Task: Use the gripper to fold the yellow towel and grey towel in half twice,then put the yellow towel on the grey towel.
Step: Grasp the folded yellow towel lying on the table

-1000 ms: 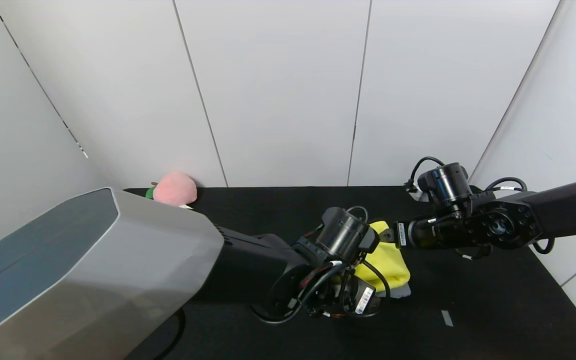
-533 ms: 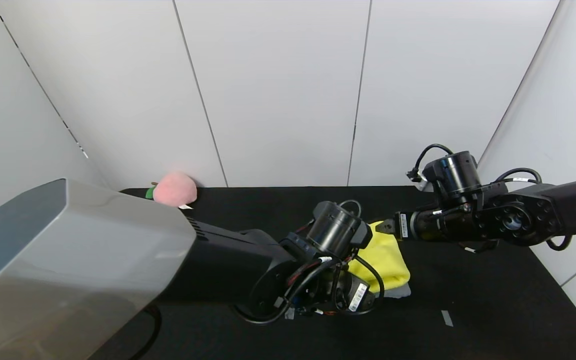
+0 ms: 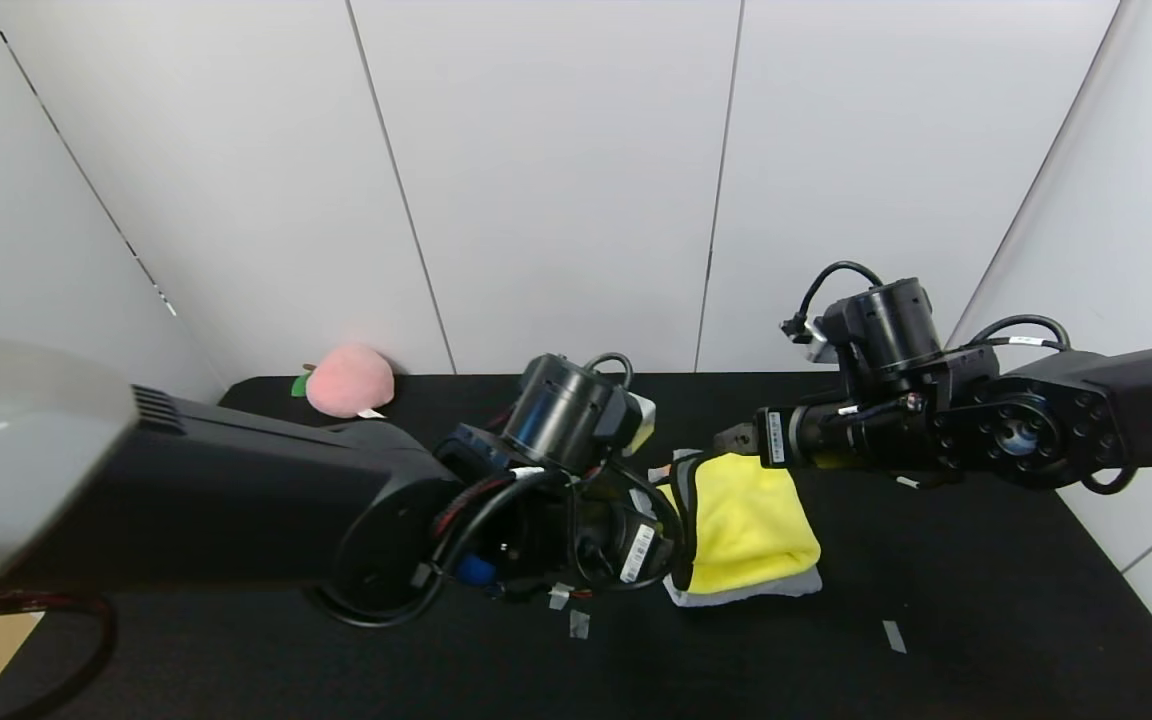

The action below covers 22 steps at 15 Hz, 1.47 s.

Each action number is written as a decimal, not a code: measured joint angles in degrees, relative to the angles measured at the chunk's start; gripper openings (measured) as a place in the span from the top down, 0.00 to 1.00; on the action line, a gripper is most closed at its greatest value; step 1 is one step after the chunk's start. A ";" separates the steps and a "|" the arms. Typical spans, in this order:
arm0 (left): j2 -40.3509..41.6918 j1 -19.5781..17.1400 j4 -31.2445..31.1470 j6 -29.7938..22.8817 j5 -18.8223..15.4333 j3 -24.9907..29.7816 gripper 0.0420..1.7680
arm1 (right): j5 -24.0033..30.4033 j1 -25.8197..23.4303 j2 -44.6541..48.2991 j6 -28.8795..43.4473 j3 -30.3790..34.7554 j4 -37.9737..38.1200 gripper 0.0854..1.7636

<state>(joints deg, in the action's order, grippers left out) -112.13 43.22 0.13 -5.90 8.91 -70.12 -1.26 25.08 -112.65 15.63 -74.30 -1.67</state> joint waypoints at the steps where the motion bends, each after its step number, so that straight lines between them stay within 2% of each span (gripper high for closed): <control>1: 3.08 -2.18 0.09 -0.06 -0.16 1.27 0.03 | -0.05 1.11 -0.82 0.00 -0.39 0.06 0.04; 8: 11.08 -12.46 0.09 0.02 -1.66 3.06 0.03 | -2.18 2.78 -3.52 0.13 -0.28 0.59 0.04; 11: 12.68 -15.68 0.30 -0.80 -7.41 4.96 0.03 | -3.94 3.43 -4.24 0.22 1.26 0.61 0.04; 13: 13.31 -17.83 0.40 -1.13 -9.86 5.79 0.03 | -4.75 4.33 -4.66 0.33 2.80 0.50 0.04; 18: 13.26 -21.64 4.00 -1.13 -13.25 8.08 0.03 | -5.01 7.03 -7.11 2.57 4.18 0.15 0.04; 22: 12.98 -22.47 4.62 -1.01 -13.48 8.48 0.03 | -7.74 8.91 -10.72 2.79 4.05 -0.33 0.04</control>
<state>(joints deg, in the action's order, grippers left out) -99.15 20.75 4.75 -6.91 -4.57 -61.64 -9.00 33.99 -123.37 18.42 -70.25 -2.00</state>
